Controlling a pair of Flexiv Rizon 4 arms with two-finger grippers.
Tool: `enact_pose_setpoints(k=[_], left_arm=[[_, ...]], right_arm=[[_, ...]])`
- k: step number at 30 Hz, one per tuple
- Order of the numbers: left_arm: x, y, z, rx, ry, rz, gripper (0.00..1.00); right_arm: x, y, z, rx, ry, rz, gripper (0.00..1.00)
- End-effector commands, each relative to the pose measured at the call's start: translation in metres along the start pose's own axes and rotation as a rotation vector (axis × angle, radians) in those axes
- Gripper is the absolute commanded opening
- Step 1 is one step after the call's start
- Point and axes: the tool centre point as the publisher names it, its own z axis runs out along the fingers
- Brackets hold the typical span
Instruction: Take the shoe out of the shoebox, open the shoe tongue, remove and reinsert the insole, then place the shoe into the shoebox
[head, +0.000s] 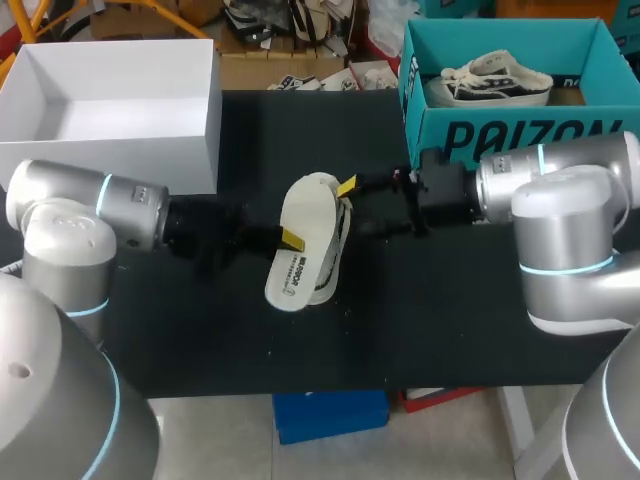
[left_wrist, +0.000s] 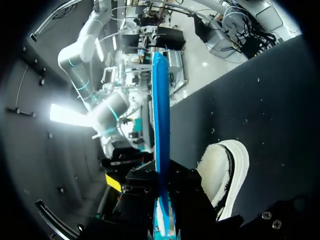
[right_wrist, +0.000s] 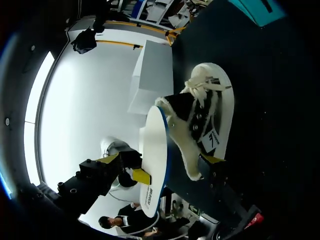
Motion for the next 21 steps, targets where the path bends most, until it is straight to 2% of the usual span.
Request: enact_pose_setpoints(k=[1,14,21], left_arm=[[-0.007,-0.029,-0.021,-0.024,0.089,-0.024,0.00],[-0.005,-0.082,-0.037,0.058,0.205,-0.073,0.00],[0.011,-0.097,-0.042,0.089,0.262,-0.115,0.00]], right_arm=[[0.003,-0.016,-0.018,-0.055,-0.035,0.003,1.00],[-0.006,-0.046,-0.052,-0.146,-0.093,0.028,1.00],[-0.004,-0.062,-0.072,-0.180,-0.119,0.035,1.00]])
